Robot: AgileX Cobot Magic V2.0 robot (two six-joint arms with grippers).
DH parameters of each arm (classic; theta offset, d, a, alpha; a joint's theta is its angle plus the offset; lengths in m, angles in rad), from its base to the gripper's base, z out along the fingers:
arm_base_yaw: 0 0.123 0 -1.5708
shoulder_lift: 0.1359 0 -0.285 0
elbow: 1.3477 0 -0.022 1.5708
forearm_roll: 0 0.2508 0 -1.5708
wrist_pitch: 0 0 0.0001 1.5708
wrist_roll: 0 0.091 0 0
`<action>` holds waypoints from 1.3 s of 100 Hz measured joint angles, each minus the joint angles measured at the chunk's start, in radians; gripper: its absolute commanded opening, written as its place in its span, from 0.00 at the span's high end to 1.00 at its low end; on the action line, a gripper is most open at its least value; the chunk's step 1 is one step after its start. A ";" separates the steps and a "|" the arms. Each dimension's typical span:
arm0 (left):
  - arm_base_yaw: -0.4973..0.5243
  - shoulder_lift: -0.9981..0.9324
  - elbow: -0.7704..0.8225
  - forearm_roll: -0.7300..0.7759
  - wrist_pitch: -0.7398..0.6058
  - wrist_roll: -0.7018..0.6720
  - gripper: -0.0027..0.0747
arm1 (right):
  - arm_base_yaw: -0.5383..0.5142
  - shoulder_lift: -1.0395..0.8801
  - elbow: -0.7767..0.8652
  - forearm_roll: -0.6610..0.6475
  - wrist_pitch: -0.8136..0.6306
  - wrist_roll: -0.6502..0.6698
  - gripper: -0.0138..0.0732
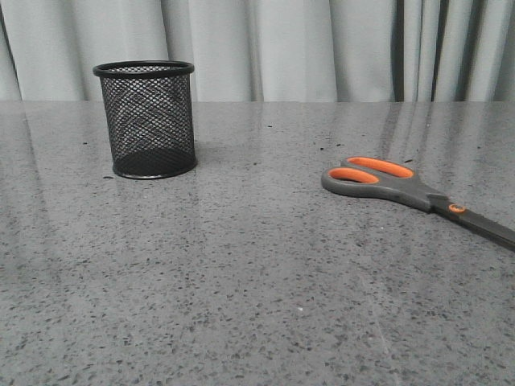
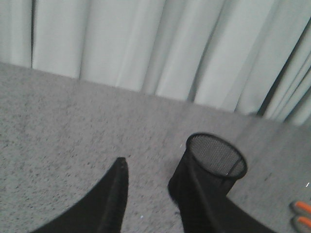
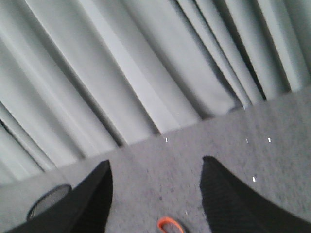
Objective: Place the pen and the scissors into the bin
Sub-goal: 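Lift the pink marker upright with the left gripper over the mesh cup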
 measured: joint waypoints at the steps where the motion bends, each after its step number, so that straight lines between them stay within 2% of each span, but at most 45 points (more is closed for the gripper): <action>1: 0.000 0.014 -0.011 0.017 0.011 0.000 0.74 | 0.000 0.006 -0.011 0.000 0.023 0.000 0.38; 11: 0.000 0.202 -0.172 0.132 0.179 -0.042 0.70 | 0.000 0.063 -0.061 -0.003 0.134 0.002 0.38; 26: 0.000 0.473 -0.353 0.267 0.368 -0.107 0.54 | 0.000 0.077 -0.075 -0.006 0.198 0.002 0.38; 34: 0.000 0.591 -0.419 0.297 0.439 -0.120 0.53 | 0.000 0.077 -0.075 -0.008 0.237 0.002 0.39; 58: 0.000 0.863 -0.466 0.314 0.506 -0.139 0.53 | 0.000 0.077 -0.075 -0.010 0.330 -0.007 0.39; 88: 0.000 0.975 -0.475 0.349 0.475 -0.151 0.54 | 0.000 0.077 -0.075 -0.010 0.336 -0.011 0.39; 95: 0.000 0.987 -0.483 0.355 0.469 -0.151 0.58 | 0.000 0.077 -0.075 -0.010 0.336 -0.011 0.39; 102: 0.000 0.998 -0.489 0.364 0.469 -0.151 0.67 | 0.000 0.077 -0.075 -0.010 0.331 -0.011 0.39; 114: 0.000 1.009 -0.497 0.354 0.467 -0.114 1.00 | 0.000 0.077 -0.075 -0.010 0.328 -0.011 0.39; 130: 0.005 1.001 -0.491 0.235 0.397 -0.011 0.99 | 0.000 0.077 -0.075 -0.010 0.326 -0.011 0.39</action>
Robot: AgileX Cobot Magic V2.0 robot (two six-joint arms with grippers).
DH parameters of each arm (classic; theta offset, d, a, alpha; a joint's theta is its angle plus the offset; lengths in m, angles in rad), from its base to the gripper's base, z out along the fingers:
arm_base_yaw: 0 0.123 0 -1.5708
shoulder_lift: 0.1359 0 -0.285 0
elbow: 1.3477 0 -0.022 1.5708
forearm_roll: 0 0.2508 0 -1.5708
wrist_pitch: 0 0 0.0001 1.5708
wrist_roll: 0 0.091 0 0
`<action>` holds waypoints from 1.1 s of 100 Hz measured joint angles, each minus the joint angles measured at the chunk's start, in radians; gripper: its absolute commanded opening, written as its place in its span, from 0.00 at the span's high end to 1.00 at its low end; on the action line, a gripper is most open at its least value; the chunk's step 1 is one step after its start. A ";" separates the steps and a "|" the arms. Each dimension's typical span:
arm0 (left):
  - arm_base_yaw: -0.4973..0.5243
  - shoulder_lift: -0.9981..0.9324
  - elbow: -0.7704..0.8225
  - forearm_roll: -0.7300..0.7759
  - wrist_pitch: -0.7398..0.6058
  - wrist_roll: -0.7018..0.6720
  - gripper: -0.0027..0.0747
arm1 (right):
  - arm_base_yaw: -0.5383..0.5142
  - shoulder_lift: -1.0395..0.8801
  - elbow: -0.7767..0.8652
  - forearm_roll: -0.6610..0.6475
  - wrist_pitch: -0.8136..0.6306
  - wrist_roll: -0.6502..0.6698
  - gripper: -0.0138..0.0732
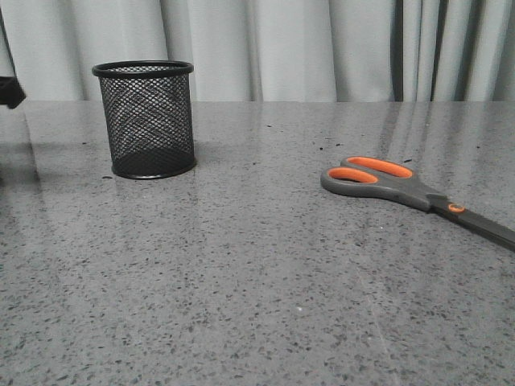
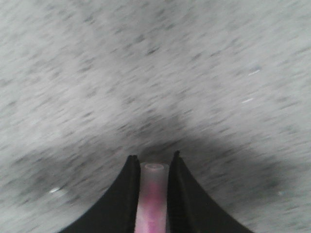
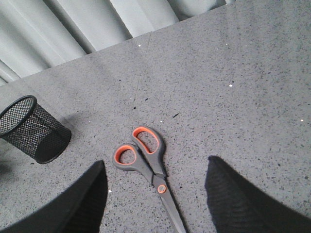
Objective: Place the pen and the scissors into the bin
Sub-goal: 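Lift the pink marker upright with the left gripper over the mesh cup, then lower the marker into the mesh cup and open the left gripper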
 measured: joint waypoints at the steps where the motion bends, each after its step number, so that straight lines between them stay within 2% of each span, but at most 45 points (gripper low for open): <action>1: 0.000 -0.001 0.001 -0.012 -0.005 0.006 0.99 | 0.000 0.000 0.000 0.000 0.000 0.000 0.39; 11: 0.000 -0.052 0.019 -0.220 -0.119 0.126 0.99 | 0.000 0.000 0.000 0.000 0.002 0.000 0.39; 34: -0.032 -0.301 0.019 -0.788 -0.592 0.493 0.99 | 0.000 0.000 0.000 0.000 0.005 -0.002 0.39; 44: -0.067 -0.345 0.019 -0.918 -0.697 0.580 0.97 | 0.000 0.000 0.000 0.000 0.003 -0.002 0.39; 67: -0.231 -0.316 0.019 -0.974 -0.781 0.690 0.97 | 0.000 0.000 0.000 0.000 -0.058 -0.002 0.39; 84: -0.363 -0.263 0.001 -0.928 -0.885 0.736 0.97 | 0.000 0.000 0.000 0.000 -0.078 -0.002 0.39; 110: -0.435 -0.123 -0.019 -0.876 -1.061 0.738 0.97 | 0.000 0.000 0.000 0.000 -0.078 -0.002 0.39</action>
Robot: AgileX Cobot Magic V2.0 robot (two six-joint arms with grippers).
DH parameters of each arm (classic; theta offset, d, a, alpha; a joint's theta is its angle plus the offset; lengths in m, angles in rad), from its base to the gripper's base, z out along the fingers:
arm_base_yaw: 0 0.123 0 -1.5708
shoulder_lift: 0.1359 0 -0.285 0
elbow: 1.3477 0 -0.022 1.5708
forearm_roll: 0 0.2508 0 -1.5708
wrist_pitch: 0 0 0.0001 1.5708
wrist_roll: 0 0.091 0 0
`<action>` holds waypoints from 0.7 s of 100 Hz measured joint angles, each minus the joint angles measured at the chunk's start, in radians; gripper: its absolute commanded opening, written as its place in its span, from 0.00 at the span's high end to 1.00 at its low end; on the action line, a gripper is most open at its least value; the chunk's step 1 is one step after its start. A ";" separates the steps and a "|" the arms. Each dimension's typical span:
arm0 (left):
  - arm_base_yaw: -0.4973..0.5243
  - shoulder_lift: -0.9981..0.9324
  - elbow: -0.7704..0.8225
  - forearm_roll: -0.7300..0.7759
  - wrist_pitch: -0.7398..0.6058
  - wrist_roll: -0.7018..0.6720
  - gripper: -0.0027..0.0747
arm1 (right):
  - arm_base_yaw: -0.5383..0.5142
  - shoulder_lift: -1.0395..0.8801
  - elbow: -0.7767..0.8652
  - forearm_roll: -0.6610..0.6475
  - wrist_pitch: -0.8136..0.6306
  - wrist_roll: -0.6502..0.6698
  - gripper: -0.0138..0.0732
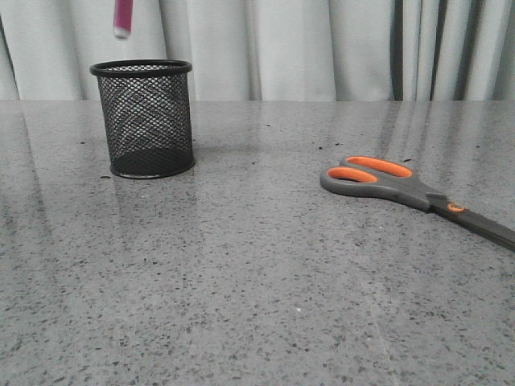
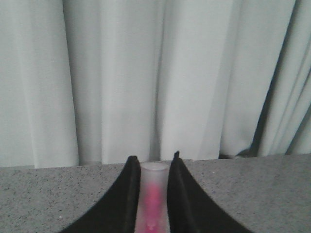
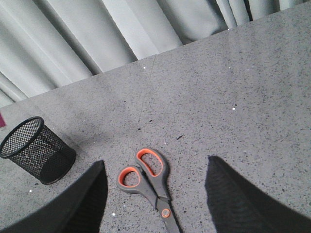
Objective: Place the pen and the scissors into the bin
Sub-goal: 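Lower the marker into the mesh cup and open the left gripper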
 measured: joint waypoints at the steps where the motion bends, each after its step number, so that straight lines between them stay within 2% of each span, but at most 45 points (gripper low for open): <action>1: 0.000 0.004 0.000 0.005 -0.004 -0.002 0.97 | 0.000 0.000 0.000 0.000 0.000 0.000 0.39; 23: 0.000 0.103 0.000 0.101 -0.047 -0.142 0.97 | 0.000 0.000 0.000 0.000 0.012 0.000 0.39; 47: 0.000 0.126 0.000 0.121 -0.038 -0.170 0.95 | 0.000 0.000 0.000 0.000 0.017 0.000 0.39; 54: 0.000 0.126 0.000 0.123 -0.030 -0.170 0.87 | 0.000 0.000 0.000 0.000 0.018 0.000 0.39; 70: 0.000 0.126 0.000 0.125 -0.024 -0.170 0.55 | 0.000 0.000 0.000 0.000 0.019 0.000 0.39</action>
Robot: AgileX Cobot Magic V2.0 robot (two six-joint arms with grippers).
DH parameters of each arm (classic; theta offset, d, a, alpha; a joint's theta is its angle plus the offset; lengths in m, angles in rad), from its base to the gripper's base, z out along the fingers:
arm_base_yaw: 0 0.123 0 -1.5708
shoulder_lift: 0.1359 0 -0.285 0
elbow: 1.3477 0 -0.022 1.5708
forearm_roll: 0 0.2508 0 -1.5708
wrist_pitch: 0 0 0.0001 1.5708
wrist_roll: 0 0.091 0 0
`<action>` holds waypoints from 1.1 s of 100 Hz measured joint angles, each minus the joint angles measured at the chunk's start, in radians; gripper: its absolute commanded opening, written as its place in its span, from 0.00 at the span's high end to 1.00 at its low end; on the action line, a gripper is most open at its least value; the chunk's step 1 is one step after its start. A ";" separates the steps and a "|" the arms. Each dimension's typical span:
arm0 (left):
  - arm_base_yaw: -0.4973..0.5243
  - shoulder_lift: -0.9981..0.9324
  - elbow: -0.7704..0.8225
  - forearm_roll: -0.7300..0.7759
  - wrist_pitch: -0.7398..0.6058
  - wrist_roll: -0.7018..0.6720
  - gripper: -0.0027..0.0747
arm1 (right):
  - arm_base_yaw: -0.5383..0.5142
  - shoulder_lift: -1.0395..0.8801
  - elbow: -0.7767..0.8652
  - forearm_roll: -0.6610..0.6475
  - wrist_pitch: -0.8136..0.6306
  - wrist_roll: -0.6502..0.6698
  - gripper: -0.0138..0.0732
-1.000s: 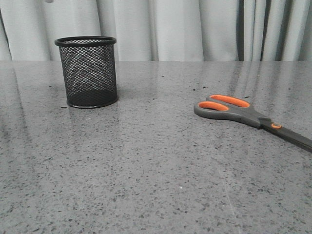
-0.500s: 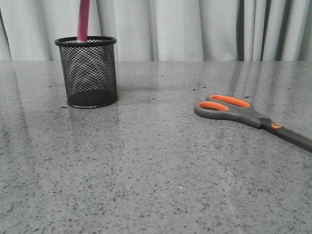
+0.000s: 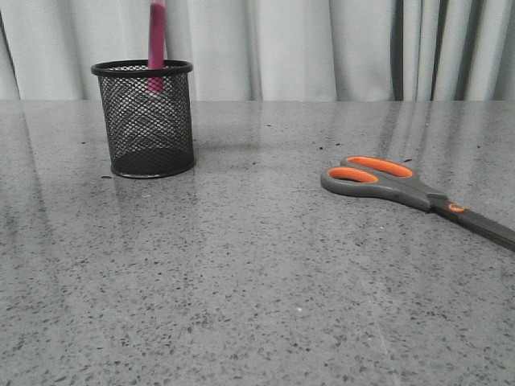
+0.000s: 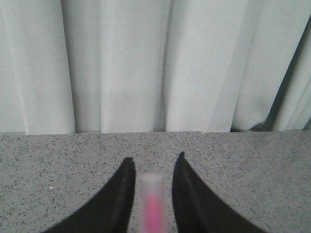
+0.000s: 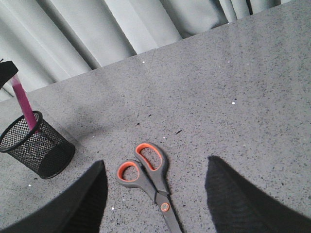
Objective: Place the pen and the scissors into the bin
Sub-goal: 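Lower the marker into the mesh cup and open the left gripper, then grasp the grey-and-orange scissors by the blades with the right gripper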
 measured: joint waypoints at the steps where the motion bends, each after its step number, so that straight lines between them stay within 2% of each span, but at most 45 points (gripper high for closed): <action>1: 0.000 0.000 0.000 0.000 0.000 0.000 0.52 | 0.000 0.000 0.000 0.000 0.000 0.000 0.39; 10: 0.000 -0.002 0.000 0.000 0.000 0.000 0.43 | 0.000 0.000 0.000 0.000 0.000 -0.002 0.39; 29: 0.000 -0.108 0.000 0.002 0.040 0.103 0.44 | 0.000 0.002 -0.018 0.023 -0.004 -0.011 0.39; 45: 0.000 -0.337 0.000 0.008 0.206 0.168 0.44 | 0.024 0.046 -0.169 0.118 0.013 -0.201 0.39; 60: 0.000 -0.565 0.009 0.008 0.411 0.173 0.47 | 0.085 0.218 -0.397 0.164 0.186 -0.388 0.39; 72: -0.004 -0.707 0.064 0.008 0.498 0.173 0.47 | 0.160 0.445 -0.540 0.164 0.385 -0.450 0.39; 85: -0.004 -0.838 0.151 0.008 0.526 0.173 0.47 | 0.270 0.666 -0.600 0.093 0.522 -0.444 0.39; 94: -0.004 -0.924 0.208 0.008 0.552 0.173 0.47 | 0.336 0.798 -0.613 -0.041 0.575 -0.372 0.39; 102: -0.004 -0.991 0.241 0.008 0.576 0.173 0.47 | 0.365 0.884 -0.626 -0.157 0.615 -0.308 0.38; 110: -0.004 -1.039 0.261 0.008 0.601 0.173 0.47 | 0.372 0.955 -0.634 -0.200 0.630 -0.287 0.38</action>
